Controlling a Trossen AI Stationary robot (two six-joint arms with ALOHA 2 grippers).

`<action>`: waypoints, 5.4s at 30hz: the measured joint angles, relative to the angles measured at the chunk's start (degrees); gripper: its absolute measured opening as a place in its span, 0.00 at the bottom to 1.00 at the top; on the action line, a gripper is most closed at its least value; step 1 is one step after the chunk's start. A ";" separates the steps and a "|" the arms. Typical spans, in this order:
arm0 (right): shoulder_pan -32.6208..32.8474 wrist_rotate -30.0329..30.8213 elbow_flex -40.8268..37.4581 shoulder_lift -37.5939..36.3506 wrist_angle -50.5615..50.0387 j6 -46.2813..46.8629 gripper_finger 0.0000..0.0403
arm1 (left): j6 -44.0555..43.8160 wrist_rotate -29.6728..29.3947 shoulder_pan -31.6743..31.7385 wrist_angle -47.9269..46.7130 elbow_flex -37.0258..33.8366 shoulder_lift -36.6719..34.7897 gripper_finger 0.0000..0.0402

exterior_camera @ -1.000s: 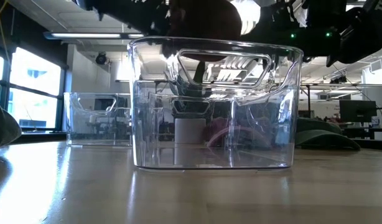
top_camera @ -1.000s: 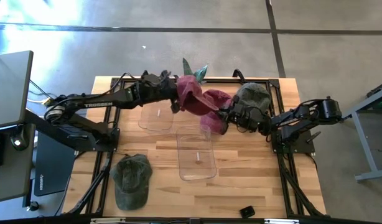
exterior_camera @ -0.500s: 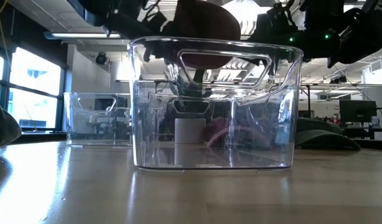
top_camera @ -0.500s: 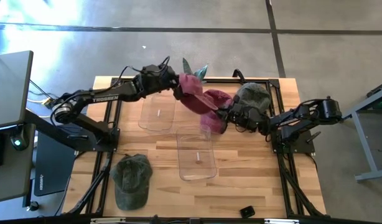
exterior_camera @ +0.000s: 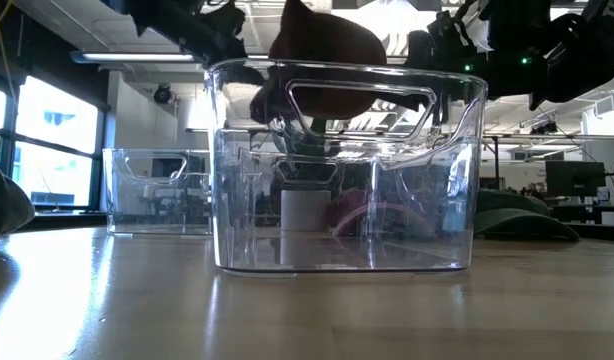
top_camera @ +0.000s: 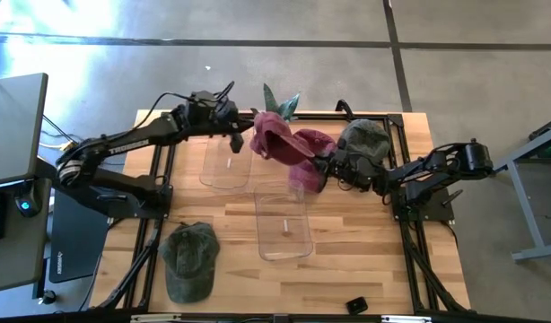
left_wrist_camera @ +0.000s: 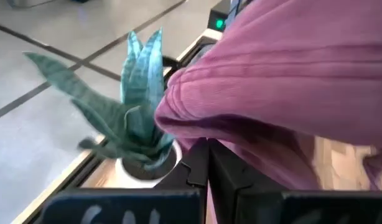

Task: Pick & Place hat
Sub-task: Put the bottom red cap into the bottom transparent bin

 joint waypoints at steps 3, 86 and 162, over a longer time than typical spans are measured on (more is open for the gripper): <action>-0.05 0.52 0.00 0.00 -0.75 0.01 0.02 | 3.56 -0.31 -1.44 -4.95 -0.01 -2.18 0.00; 0.04 -13.28 0.70 0.02 -3.38 -4.53 0.04 | 26.32 1.68 -0.19 -5.37 1.20 -3.34 0.62; -12.15 -59.20 46.06 9.16 -55.12 -18.28 0.66 | 69.76 40.94 -17.38 21.63 0.15 5.10 0.00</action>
